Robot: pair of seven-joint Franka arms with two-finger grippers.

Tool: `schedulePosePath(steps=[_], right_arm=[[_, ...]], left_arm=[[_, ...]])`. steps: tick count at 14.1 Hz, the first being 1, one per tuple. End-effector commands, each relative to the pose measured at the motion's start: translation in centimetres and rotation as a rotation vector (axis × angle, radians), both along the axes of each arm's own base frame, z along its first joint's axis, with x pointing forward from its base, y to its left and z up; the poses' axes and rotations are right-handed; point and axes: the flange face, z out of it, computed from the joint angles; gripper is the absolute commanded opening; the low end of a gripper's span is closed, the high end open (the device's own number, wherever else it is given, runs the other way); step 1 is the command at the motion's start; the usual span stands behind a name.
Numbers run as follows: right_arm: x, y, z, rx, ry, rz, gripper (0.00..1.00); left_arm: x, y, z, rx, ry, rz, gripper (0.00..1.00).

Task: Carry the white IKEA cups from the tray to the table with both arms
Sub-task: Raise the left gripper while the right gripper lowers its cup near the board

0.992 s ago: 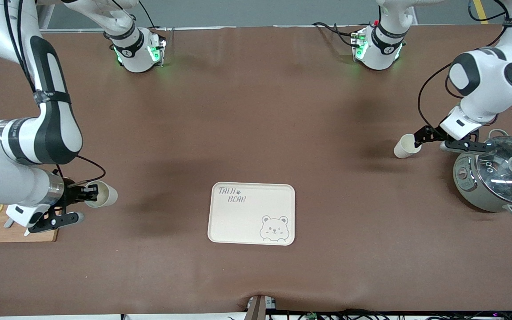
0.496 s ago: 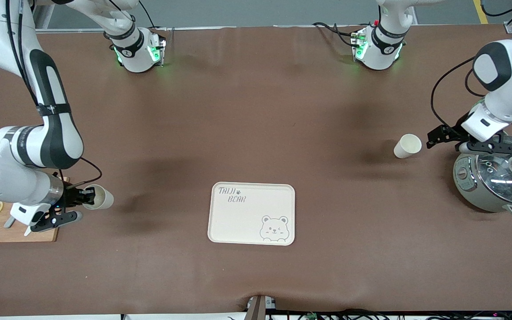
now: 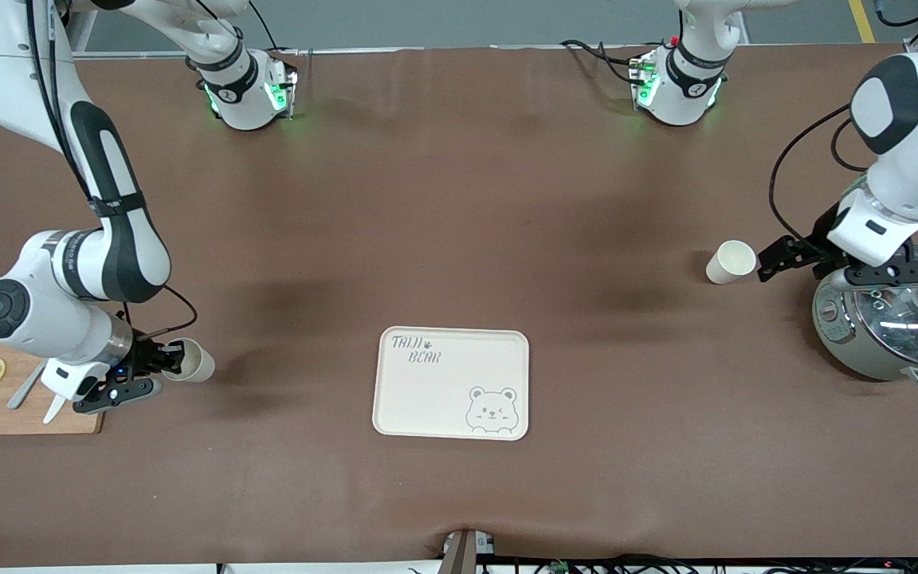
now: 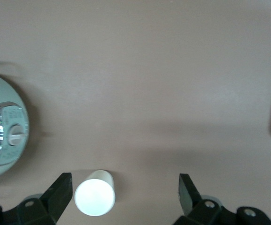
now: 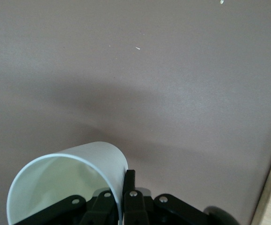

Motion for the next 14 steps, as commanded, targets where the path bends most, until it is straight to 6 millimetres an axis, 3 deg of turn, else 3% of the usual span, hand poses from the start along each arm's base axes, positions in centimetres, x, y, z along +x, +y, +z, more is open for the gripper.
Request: schedulePosePath(steps=[1, 4, 8, 14], right_arm=[[-0.1, -0.1, -1.5, 0.017, -0.017, 0.001, 0.00], [-0.1, 0.1, -3.0, 0.018, -0.025, 0.000, 0.00], [0.0, 0.2, -4.3, 0.017, -0.040, -0.001, 0.00], [-0.3, 0.2, -6.1, 0.013, -0.057, -0.001, 0.00]], left_arm=[[1.2, -2.0, 2.6, 0.009, 0.019, 0.018, 1.00], [1.2, -3.7, 7.0, 0.011, 0.026, -0.027, 1.00], [0.6, -3.5, 13.6, 0.052, 0.049, -0.088, 1.00], [0.2, -3.0, 18.4, 0.058, 0.043, -0.127, 1.00]])
